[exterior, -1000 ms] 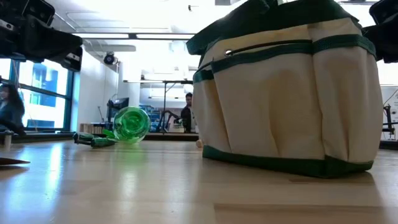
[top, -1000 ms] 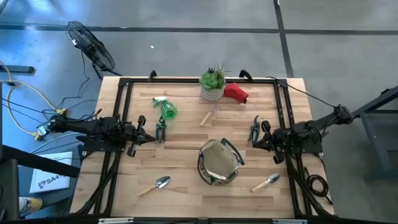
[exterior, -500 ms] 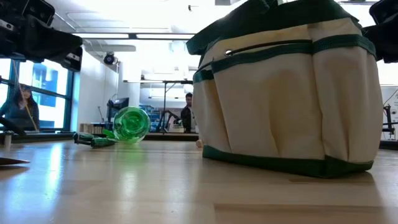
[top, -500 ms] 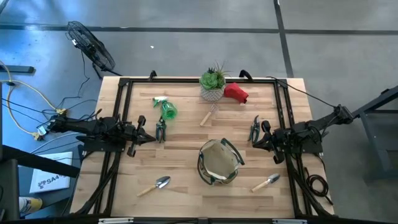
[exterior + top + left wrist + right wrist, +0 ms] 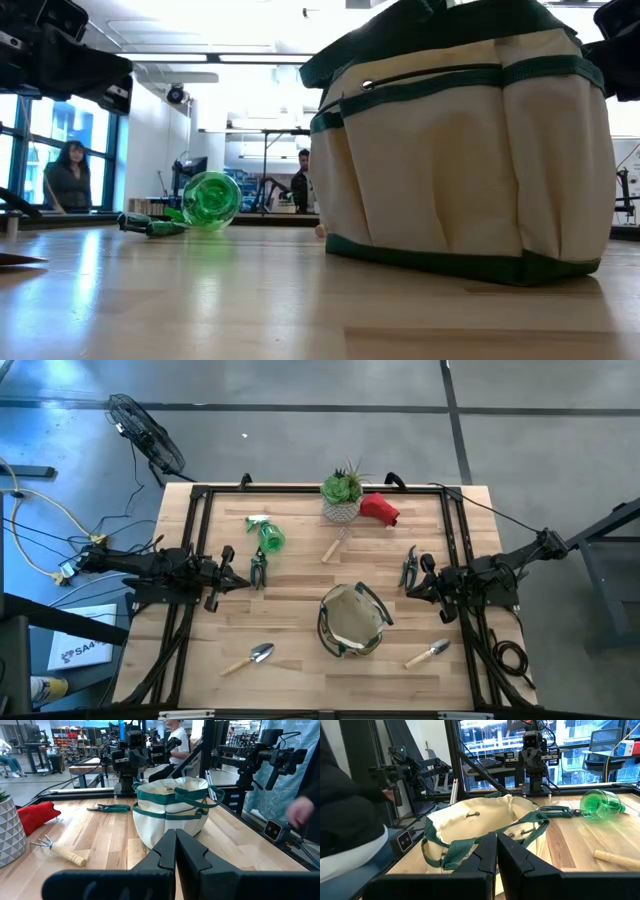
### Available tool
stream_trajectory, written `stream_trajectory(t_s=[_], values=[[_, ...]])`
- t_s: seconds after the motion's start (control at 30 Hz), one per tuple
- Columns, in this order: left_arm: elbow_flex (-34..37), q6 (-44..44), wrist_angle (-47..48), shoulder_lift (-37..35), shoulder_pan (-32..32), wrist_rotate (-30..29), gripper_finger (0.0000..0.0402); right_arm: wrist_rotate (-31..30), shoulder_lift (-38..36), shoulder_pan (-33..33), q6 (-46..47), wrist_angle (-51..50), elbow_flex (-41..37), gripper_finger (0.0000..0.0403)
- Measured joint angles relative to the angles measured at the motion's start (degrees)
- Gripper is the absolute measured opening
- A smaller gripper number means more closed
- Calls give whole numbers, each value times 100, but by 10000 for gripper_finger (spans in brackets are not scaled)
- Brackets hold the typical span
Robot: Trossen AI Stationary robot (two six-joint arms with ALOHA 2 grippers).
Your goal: Pick & Place Garden tools in Gardening bag
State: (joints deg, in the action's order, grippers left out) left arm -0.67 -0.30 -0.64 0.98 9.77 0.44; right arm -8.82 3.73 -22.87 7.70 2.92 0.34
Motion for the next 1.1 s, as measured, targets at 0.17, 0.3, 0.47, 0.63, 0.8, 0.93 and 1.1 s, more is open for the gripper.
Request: stream_trajectory(t_s=[0.17, 0.3, 0.47, 0.63, 0.8, 0.93, 1.1], values=[[0, 0, 0, 0, 1, 0, 0, 0, -2, 0, -1, 1, 2, 4], [0, 0, 0, 1, 0, 0, 0, 0, -2, 0, -2, 0, 1, 4], [0, -34, -4, 0, -1, 2, 0, -37, -2, 0, -1280, 46, 0, 4], [0, -298, -2, -1, 1, 30, 0, -33, -2, 0, -1895, 46, 2, 4], [0, -293, -54, 1, 1, 2, 0, -12, -1, 0, -1329, 206, 1, 4], [0, -297, -52, 1, 1, -330, 0, -13, -2, 0, -474, 669, 2, 4], [0, -113, -133, 2, 1, -721, 0, 152, -2, 0, 194, 1036, 0, 4]])
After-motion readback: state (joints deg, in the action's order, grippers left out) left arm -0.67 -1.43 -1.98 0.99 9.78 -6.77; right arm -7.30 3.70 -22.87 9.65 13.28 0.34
